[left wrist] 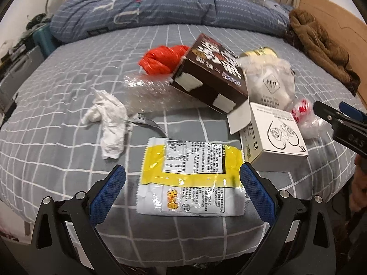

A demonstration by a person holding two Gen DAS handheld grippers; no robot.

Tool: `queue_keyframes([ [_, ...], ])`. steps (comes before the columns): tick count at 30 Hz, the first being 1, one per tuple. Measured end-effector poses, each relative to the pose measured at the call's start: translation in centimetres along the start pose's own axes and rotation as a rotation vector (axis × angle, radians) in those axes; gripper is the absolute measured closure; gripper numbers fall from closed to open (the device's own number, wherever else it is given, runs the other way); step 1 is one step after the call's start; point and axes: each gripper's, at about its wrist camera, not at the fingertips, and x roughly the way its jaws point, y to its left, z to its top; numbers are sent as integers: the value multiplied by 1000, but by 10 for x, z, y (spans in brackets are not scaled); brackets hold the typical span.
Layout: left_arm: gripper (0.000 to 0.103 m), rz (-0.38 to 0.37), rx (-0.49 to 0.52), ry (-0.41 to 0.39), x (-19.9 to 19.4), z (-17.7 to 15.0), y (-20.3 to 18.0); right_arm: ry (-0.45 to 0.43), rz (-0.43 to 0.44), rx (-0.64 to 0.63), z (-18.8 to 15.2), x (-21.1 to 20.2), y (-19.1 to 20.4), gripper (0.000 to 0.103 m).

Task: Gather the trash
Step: 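Grasp the yellow snack wrapper with the left tool while the right tool grasps the clear plastic bag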

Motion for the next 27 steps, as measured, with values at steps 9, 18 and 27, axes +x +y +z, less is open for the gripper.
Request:
queue_keyframes([
  [9, 6, 0, 20, 61, 28, -3, -6, 58, 37, 16, -4, 31, -3, 15],
  [18, 28, -23, 50, 82, 38, -7, -11, 105, 142, 26, -6, 44, 2, 36],
  [27, 58, -72, 55, 61, 35, -9, -18, 135, 209, 26, -8, 47, 7, 57],
])
